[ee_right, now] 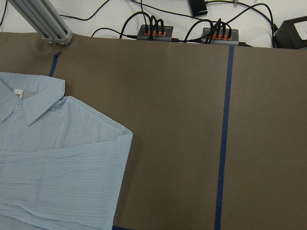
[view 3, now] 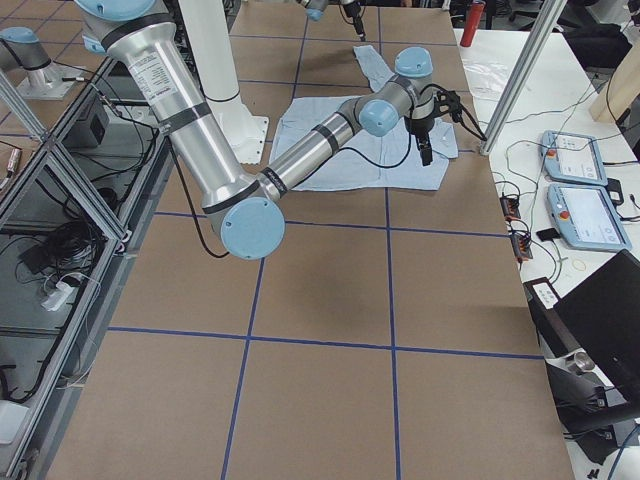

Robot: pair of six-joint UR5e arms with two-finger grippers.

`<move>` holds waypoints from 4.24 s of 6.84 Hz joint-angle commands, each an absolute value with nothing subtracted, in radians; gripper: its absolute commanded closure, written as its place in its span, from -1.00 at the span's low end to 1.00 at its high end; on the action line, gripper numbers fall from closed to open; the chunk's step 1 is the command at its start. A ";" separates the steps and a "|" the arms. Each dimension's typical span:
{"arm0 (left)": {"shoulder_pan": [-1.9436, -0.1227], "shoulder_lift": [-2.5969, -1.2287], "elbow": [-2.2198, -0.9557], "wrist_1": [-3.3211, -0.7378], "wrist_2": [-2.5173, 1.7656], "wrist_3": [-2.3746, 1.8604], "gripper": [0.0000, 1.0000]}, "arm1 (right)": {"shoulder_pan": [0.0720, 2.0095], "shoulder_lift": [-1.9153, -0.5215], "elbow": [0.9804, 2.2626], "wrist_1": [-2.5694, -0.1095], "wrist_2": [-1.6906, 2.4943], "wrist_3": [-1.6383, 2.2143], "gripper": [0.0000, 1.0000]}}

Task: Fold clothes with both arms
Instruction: 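Grasp the cuff of the sleeve nearest the left gripper, then fold the held sleeve across the shirt toward the collar with the left gripper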

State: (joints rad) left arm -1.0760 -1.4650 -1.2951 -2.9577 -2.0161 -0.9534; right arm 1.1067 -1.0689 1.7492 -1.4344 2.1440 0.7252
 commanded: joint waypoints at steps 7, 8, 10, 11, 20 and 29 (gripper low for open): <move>-0.989 -1.428 -1.282 -2.973 -1.982 -0.923 -0.41 | 1.108 -1.118 1.792 -1.433 2.138 0.735 -1.00; -0.988 -1.428 -1.282 -2.973 -1.982 -0.922 -0.40 | 1.108 -1.118 1.792 -1.433 2.138 0.735 -1.00; -0.988 -1.428 -1.282 -2.973 -1.979 -0.923 0.01 | 1.108 -1.120 1.790 -1.433 2.138 0.730 -1.00; -0.989 -1.428 -1.284 -2.973 -1.970 -0.923 0.24 | 1.108 -1.124 1.790 -1.433 2.138 0.729 -1.00; -1.064 -1.448 -1.361 -2.941 -2.113 -0.887 1.00 | 1.108 -1.138 1.810 -1.433 2.138 0.738 -1.00; -0.927 -2.168 -1.496 -2.417 -2.074 -1.099 1.00 | 1.106 -1.149 1.825 -1.433 2.140 0.741 -1.00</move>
State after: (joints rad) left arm -1.0058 -2.0716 -1.4878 -2.5061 -2.1092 -1.0272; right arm 1.1061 -1.1471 1.8244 -1.4328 2.1384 0.7407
